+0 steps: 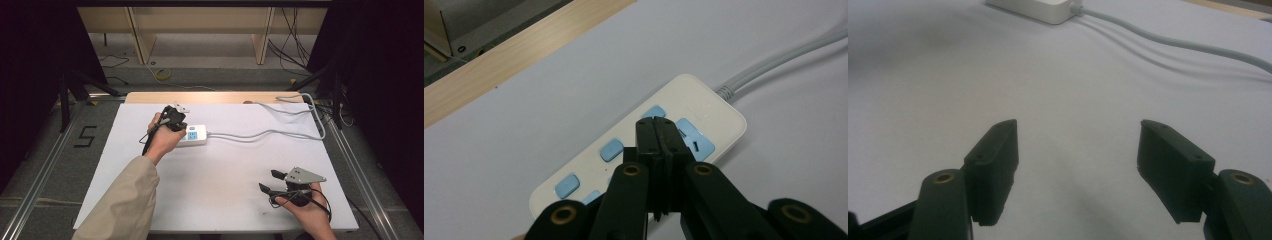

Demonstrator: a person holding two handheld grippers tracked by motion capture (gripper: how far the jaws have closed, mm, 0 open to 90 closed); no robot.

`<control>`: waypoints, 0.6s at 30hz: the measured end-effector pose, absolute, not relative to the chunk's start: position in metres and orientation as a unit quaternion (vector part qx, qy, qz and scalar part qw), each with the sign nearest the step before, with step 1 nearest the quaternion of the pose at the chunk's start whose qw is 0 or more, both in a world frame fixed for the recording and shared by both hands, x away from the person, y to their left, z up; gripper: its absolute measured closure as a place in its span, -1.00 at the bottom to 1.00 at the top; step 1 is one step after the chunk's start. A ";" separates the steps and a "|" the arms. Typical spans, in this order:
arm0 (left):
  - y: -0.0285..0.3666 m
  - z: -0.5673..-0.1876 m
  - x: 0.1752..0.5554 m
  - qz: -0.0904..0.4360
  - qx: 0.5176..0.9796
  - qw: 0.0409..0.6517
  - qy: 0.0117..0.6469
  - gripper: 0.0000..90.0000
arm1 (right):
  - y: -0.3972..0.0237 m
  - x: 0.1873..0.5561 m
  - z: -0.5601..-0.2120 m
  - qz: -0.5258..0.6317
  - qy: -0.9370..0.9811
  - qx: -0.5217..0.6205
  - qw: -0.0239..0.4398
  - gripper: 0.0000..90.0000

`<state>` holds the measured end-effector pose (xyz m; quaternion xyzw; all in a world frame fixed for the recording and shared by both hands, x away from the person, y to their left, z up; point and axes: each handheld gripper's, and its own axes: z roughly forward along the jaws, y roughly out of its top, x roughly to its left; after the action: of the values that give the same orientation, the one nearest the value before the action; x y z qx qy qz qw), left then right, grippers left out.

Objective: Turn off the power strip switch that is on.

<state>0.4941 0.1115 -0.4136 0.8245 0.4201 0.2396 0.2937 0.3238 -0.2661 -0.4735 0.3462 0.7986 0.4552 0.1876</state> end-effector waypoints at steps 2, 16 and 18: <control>0.114 -0.413 0.489 0.243 0.824 0.296 0.419 0.99 | -0.266 0.324 -0.473 0.455 0.798 0.347 0.188 -0.25; 0.130 -0.418 0.441 0.255 0.823 0.326 0.390 0.99 | -0.266 0.324 -0.473 0.454 0.798 0.348 0.188 -0.25; 0.132 -0.420 0.436 0.257 0.819 0.330 0.392 0.99 | -0.266 0.324 -0.474 0.454 0.798 0.348 0.189 -0.25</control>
<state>0.4360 0.1319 -0.4195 0.8194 0.3920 0.2565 0.3303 0.3238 -0.2661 -0.4735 0.3477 0.7983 0.4542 0.1885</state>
